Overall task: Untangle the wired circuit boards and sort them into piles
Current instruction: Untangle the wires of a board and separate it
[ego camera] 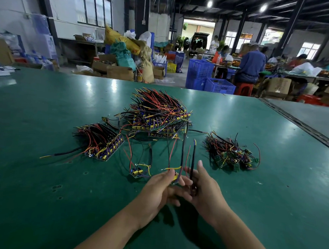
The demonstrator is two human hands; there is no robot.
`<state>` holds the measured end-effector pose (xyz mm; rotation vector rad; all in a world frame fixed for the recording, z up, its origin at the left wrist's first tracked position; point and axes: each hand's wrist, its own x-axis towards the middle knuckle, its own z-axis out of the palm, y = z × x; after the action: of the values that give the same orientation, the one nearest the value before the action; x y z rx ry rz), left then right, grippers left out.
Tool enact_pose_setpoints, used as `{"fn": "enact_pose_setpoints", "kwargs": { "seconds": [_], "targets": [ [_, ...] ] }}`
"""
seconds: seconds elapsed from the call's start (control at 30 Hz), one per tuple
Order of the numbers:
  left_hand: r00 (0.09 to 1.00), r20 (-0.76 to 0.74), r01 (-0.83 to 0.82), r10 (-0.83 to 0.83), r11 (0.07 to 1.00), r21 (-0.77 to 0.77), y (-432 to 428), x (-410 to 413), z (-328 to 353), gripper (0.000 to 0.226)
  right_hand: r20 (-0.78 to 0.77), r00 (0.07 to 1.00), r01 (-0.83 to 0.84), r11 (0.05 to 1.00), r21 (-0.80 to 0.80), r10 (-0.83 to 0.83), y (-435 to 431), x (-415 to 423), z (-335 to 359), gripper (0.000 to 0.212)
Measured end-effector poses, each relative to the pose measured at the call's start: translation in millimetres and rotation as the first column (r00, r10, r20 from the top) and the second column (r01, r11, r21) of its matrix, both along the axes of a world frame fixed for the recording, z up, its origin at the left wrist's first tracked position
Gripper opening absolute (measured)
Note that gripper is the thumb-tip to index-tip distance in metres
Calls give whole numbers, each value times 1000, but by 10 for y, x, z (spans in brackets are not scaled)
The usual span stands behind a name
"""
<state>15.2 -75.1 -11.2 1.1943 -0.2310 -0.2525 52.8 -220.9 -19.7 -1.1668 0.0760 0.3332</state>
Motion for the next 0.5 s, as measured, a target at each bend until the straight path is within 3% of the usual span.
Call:
{"fn": "enact_pose_setpoints", "kwargs": {
  "seconds": [0.1,0.27,0.37,0.5],
  "targets": [
    [996,-3,-88,88,995,-35,16,21,-15,39,113,991,-59,995,-79,68,3,-29,24,42],
    [975,37,-220,218,972,78,30,36,-27,42,198,977,-61,992,-107,82,10,-61,27,45],
    [960,129,-268,247,947,176,14,31,-30,42,301,954,57,969,-240,19,16,-84,46,26],
    [939,232,-316,254,905,285,-5,8,-86,40,434,900,189,932,-310,-38,-2,-101,61,42]
  ]
}}
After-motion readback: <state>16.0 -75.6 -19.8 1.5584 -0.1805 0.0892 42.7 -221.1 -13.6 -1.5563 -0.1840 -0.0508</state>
